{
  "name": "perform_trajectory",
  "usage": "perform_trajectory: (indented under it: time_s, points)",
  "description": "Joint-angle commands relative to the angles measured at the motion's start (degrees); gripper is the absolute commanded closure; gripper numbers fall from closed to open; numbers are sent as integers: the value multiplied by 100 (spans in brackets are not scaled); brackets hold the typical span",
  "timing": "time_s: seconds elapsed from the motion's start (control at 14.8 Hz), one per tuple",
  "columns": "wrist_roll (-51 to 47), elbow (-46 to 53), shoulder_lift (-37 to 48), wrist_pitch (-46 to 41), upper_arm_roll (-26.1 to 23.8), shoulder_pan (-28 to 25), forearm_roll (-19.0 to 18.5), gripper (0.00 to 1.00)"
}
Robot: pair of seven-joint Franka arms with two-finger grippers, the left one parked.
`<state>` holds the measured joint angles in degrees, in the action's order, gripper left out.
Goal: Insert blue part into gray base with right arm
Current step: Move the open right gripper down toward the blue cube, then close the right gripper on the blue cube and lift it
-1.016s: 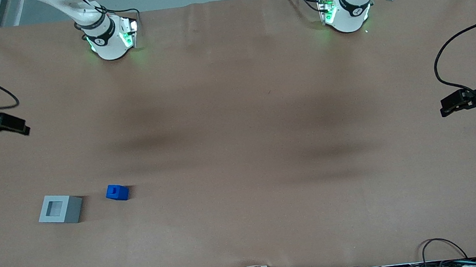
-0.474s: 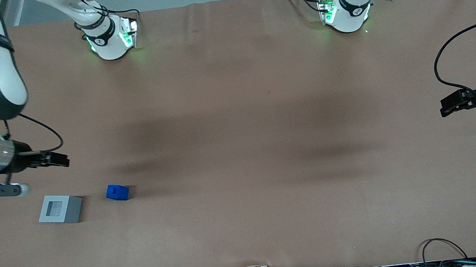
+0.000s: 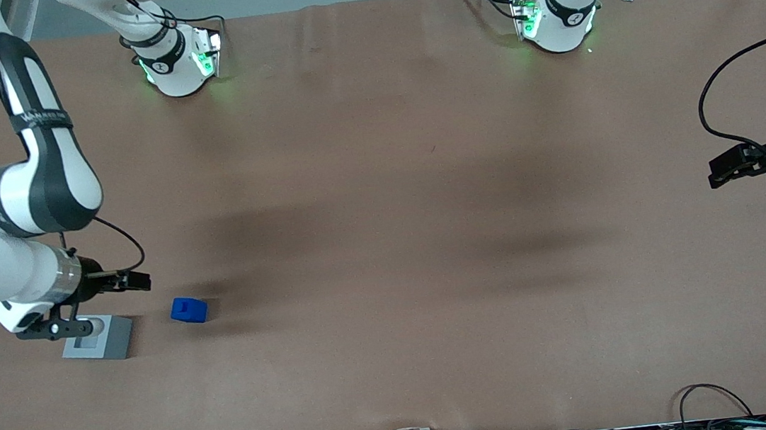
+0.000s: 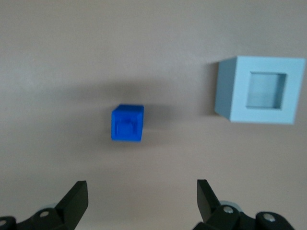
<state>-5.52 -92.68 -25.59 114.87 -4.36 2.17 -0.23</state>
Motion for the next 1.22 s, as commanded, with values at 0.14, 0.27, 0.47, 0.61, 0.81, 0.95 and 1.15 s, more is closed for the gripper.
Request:
perform_trajectory:
  time_s: [0.14,0.27,0.47,0.61,0.81,0.95,1.15]
  points:
    - [-230,-31,-586,1028,14,-173,59,0]
    - [-248,-31,-710,1108,14,-199,67,0]
    - [-256,-31,-868,1187,14,-191,50,0]
    - [-274,-31,-956,1178,14,-217,58,0]
    - [-422,-13,-1105,1196,6,-217,102,0]
    - [-800,-13,-1141,1257,5,-278,94,0]
    - [-889,13,-1176,1275,5,-331,102,3]
